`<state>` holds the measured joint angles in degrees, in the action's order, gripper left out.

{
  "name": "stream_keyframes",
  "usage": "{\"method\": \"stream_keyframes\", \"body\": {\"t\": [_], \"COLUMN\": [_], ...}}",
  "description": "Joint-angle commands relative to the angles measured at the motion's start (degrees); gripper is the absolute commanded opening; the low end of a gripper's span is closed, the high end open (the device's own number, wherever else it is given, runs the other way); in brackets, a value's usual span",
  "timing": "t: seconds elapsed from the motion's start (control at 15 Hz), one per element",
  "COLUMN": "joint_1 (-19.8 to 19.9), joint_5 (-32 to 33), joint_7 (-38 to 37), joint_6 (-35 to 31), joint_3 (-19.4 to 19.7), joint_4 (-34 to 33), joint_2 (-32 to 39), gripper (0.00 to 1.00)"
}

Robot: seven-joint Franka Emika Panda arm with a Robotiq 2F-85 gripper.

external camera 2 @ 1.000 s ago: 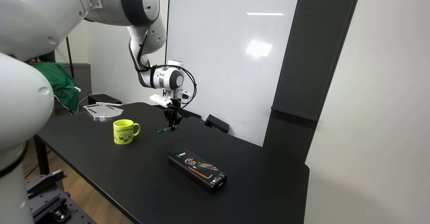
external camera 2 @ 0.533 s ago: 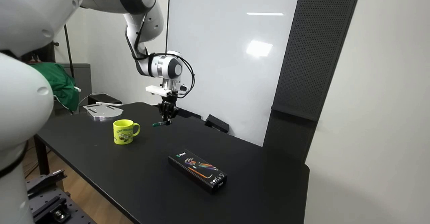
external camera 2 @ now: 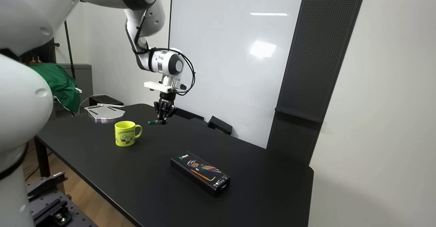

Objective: Put the marker in the green cup

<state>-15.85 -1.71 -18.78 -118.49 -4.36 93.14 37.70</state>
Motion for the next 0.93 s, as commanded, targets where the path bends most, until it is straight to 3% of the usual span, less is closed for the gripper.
{"method": "stream_keyframes", "body": {"t": [0.0, 0.4, 0.6, 0.87], "joint_1": [0.49, 1.59, 2.86, 3.57], "joint_5": [-2.07, -10.41, -16.85, -18.43], "joint_7": [1.80, 3.45, 0.33, -7.54], "joint_6": [-1.22, 2.01, 5.97, 14.00], "joint_3": [-1.91, -6.31, -5.87, -2.67], "joint_4": [1.83, -0.15, -2.44, -8.02], "joint_2": [-1.08, 0.90, 1.92, 4.04], "gripper": [0.05, 0.05, 0.05, 0.05]}}
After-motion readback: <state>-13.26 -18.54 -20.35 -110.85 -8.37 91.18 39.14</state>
